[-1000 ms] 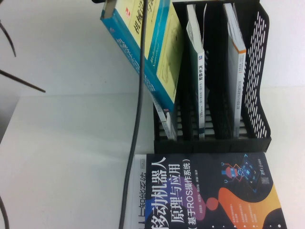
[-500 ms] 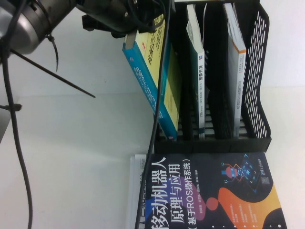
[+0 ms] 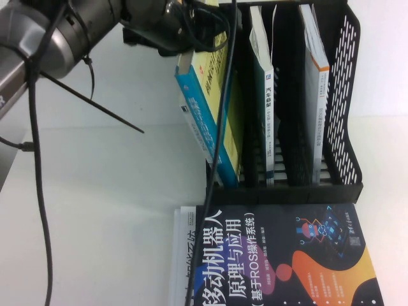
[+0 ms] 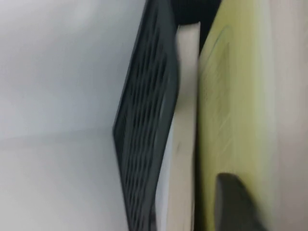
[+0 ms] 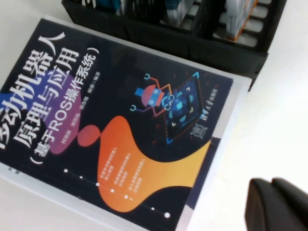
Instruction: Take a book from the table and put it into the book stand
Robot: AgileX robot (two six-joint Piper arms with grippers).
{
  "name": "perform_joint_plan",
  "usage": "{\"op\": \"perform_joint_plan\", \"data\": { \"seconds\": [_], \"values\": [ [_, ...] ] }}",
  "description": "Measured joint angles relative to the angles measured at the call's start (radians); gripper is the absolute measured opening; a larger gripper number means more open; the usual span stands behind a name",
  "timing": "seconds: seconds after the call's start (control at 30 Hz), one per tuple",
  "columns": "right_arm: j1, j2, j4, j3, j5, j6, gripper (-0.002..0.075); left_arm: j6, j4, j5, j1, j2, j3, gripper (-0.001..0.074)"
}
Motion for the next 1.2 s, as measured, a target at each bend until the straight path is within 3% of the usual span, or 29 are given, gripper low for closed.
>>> {"op": "perform_joint_plan", "data": {
  "seconds": [0.13, 0.23, 0.33, 0.5, 0.63, 0.8, 1.0, 1.2],
  "values": [
    [0.000, -0.051, -0.036, 0.000, 0.015, 0.000, -0.0003, 0.055, 0.002, -0.089, 0.000, -0.024, -0.014, 0.0330],
    [0.000, -0.105, -0.086, 0.000, 0.062, 0.000, -0.0003, 0.132, 0.004, -0.103, 0.000, -0.060, -0.028, 0.0342],
    [0.000, -0.176, -0.141, 0.000, 0.127, 0.028, -0.0003, 0.194, 0.004, -0.101, 0.000, -0.103, -0.040, 0.0282],
    [0.000, -0.316, -0.187, 0.013, 0.191, 0.115, -0.0003, 0.284, 0.008, -0.053, 0.000, -0.215, -0.048, 0.0065],
    [0.000, -0.471, -0.184, 0.084, 0.216, 0.132, -0.0003, 0.327, 0.008, -0.035, 0.000, -0.345, -0.020, 0.0013],
    [0.000, -0.652, -0.120, 0.272, 0.057, 0.172, -0.0003, 0.363, -0.162, -0.245, 0.000, -0.564, 0.233, 0.0003],
    [0.000, -0.749, -0.067, 0.514, -0.303, 0.179, -0.0003, 0.464, -0.372, -0.614, 0.000, -0.858, 0.755, 0.0001],
    [0.000, -0.751, -0.029, 0.638, -0.336, 0.179, -0.0003, 0.596, -0.363, -0.826, 0.000, -1.013, 1.099, 0.0001]
  ]
}}
